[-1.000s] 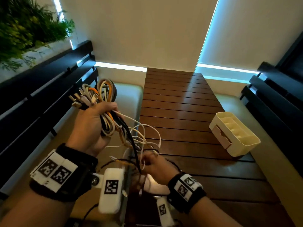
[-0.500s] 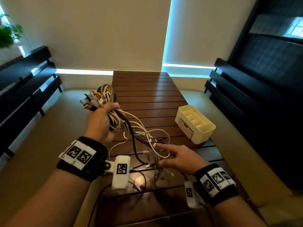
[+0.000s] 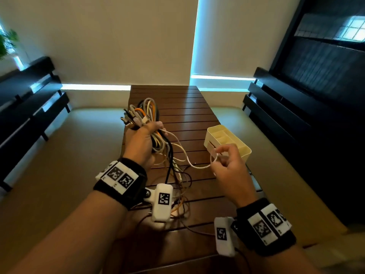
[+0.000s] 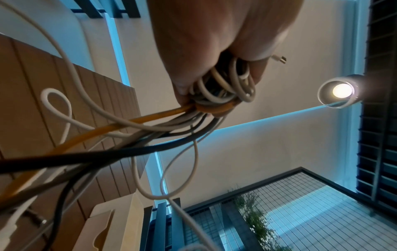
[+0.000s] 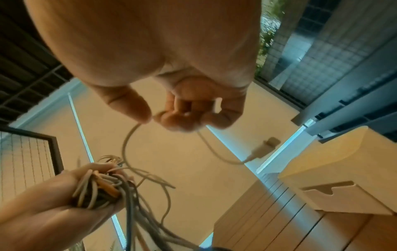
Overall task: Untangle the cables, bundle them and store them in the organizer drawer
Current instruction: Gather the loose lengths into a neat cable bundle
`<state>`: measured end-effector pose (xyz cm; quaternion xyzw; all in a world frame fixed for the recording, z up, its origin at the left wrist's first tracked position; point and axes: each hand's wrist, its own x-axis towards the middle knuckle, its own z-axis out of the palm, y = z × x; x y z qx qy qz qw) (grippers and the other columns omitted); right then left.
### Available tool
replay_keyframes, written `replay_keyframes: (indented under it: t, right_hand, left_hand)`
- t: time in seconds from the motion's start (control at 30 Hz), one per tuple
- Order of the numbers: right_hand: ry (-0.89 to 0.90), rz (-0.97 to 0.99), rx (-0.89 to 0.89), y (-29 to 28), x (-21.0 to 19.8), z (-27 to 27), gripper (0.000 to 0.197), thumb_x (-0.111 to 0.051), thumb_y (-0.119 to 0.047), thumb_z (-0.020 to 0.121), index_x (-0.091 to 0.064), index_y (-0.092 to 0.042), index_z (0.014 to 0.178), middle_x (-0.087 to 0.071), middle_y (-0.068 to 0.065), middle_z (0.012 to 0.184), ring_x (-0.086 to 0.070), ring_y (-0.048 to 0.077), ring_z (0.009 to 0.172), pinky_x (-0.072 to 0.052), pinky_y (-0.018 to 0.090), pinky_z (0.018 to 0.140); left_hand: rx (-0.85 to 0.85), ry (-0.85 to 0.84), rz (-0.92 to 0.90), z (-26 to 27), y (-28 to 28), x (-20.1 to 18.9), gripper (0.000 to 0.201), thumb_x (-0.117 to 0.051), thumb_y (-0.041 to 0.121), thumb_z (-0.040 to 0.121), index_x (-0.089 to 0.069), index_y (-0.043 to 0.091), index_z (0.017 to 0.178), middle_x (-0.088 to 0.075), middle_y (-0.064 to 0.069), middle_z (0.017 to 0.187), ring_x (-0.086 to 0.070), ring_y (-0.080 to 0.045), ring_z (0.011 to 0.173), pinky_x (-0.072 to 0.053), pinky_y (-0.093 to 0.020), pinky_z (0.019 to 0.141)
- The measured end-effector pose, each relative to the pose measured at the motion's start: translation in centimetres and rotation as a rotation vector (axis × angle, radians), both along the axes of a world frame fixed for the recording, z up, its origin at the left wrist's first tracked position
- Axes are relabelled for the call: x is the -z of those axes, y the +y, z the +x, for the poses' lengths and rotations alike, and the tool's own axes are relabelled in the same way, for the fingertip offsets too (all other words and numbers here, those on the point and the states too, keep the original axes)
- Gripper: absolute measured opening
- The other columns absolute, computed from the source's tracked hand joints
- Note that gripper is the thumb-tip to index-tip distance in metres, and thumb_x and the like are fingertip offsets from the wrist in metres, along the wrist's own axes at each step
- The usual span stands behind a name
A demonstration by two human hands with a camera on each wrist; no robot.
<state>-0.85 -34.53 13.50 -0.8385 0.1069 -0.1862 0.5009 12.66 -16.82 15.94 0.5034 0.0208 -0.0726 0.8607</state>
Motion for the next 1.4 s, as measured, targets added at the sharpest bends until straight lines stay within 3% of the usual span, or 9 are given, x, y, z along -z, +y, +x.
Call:
replay_keyframes:
  t: [0.27, 0.4, 0.63, 0.73, 0.83, 0.97, 1.1, 1.23, 1.4]
  right_hand:
    - [-0.165, 0.142, 0.067, -1.0, -2.9, -1.1, 0.021, -0.05, -0.02, 0.081, -0.053, -0.038, 0.091, -0.062, 0.03, 0.082, -0.057, 0.038, 0.061, -0.051, 0.046, 0.052]
    - [-0.126, 0.226, -0.099, -1.1, -3.8, -1.5, 0.042, -0.045, -0.003, 0.086, -0.058, -0.031, 0.114, -0.046, 0.001, 0.049, -0.041, 0.015, 0.042, -0.038, 0.028, 0.044]
    - [0.404, -0.141, -0.213, -1.8, -3.8, -1.4, 0.077, -0.057, -0.027, 0.088, -0.02, -0.043, 0.154, -0.066, 0.01, 0.083, -0.064, 0.015, 0.062, -0.061, 0.037, 0.066]
    - [0.458, -0.132, -0.213, -1.2, -3.3, -1.4, 0.084, -0.058, -0.036, 0.085, -0.011, -0.045, 0.154, -0.069, 0.011, 0.086, -0.068, 0.014, 0.059, -0.06, 0.03, 0.059]
    - [0.345, -0.111, -0.149, -1.3, -2.3, -0.9, 0.09, -0.051, -0.053, 0.063, -0.017, -0.055, 0.147, -0.069, 0.009, 0.088, -0.069, 0.019, 0.075, -0.062, 0.045, 0.071]
    - [0.212, 0.324, -0.263, -0.8, -2.0, -0.4, 0.059, -0.054, -0.026, 0.094, -0.035, -0.034, 0.149, -0.066, 0.003, 0.068, -0.063, 0.018, 0.064, -0.054, 0.032, 0.055]
    - [0.48, 0.939, -0.508, 1.6, -0.9, 0.1, 0.056, -0.036, -0.074, 0.091, -0.053, -0.036, 0.129, -0.07, 0.02, 0.109, -0.068, 0.036, 0.093, -0.057, 0.036, 0.065]
    - [0.388, 1.104, -0.434, 1.6, 0.4, 1.5, 0.067, -0.037, -0.079, 0.088, -0.077, -0.027, 0.102, -0.063, 0.022, 0.117, -0.062, 0.037, 0.102, -0.054, 0.043, 0.074]
    - [0.283, 1.139, -0.319, 1.1, 0.4, 2.8, 0.048, -0.064, -0.043, 0.09, -0.061, -0.019, 0.132, -0.067, 0.02, 0.117, -0.071, 0.031, 0.093, -0.059, 0.04, 0.076]
  left_hand:
    - [0.074, -0.196, -0.017, -2.4, -2.1, -6.1, 0.014, -0.06, 0.001, 0.09, -0.06, 0.007, 0.077, -0.062, -0.007, 0.067, -0.063, -0.02, 0.061, -0.054, -0.032, 0.059]
    - [0.065, -0.32, 0.097, -3.1, -2.9, -7.3, 0.002, -0.062, 0.004, 0.09, -0.063, 0.002, 0.088, -0.066, -0.008, 0.072, -0.065, -0.021, 0.067, -0.055, -0.034, 0.062]
    - [-0.079, -0.242, 0.156, -2.9, -2.2, -5.2, 0.019, -0.065, -0.004, 0.085, -0.06, -0.001, 0.103, -0.06, -0.021, 0.087, -0.064, -0.023, 0.068, -0.057, -0.033, 0.064]
    - [-0.096, -0.212, 0.139, -3.0, -1.9, -4.5, 0.023, -0.064, -0.007, 0.085, -0.059, 0.0, 0.106, -0.058, -0.019, 0.087, -0.064, -0.022, 0.069, -0.056, -0.036, 0.071]
    - [-0.083, -0.199, 0.165, -3.2, -1.7, -4.1, 0.017, -0.063, -0.004, 0.086, -0.061, 0.0, 0.103, -0.063, -0.012, 0.078, -0.066, -0.021, 0.069, -0.058, -0.038, 0.071]
    - [-0.03, -0.184, 0.125, -4.2, -2.2, -4.2, 0.009, -0.063, -0.002, 0.086, -0.063, 0.001, 0.095, -0.065, -0.012, 0.076, -0.065, -0.027, 0.072, -0.058, -0.043, 0.073]
    - [0.102, -0.146, 0.011, -6.9, -4.0, -4.1, 0.006, -0.059, -0.003, 0.089, -0.061, 0.002, 0.086, -0.062, -0.009, 0.069, -0.064, -0.02, 0.061, -0.056, -0.035, 0.059]
    - [0.169, -0.093, -0.082, -8.1, -4.4, -3.2, 0.003, -0.061, -0.001, 0.087, -0.063, 0.002, 0.087, -0.063, -0.011, 0.074, -0.065, -0.022, 0.068, -0.057, -0.034, 0.062]
    - [0.238, 0.005, -0.164, -7.9, -3.8, -1.7, 0.027, -0.069, 0.009, 0.078, -0.06, 0.002, 0.102, -0.062, -0.012, 0.083, -0.065, -0.023, 0.076, -0.056, -0.037, 0.07]
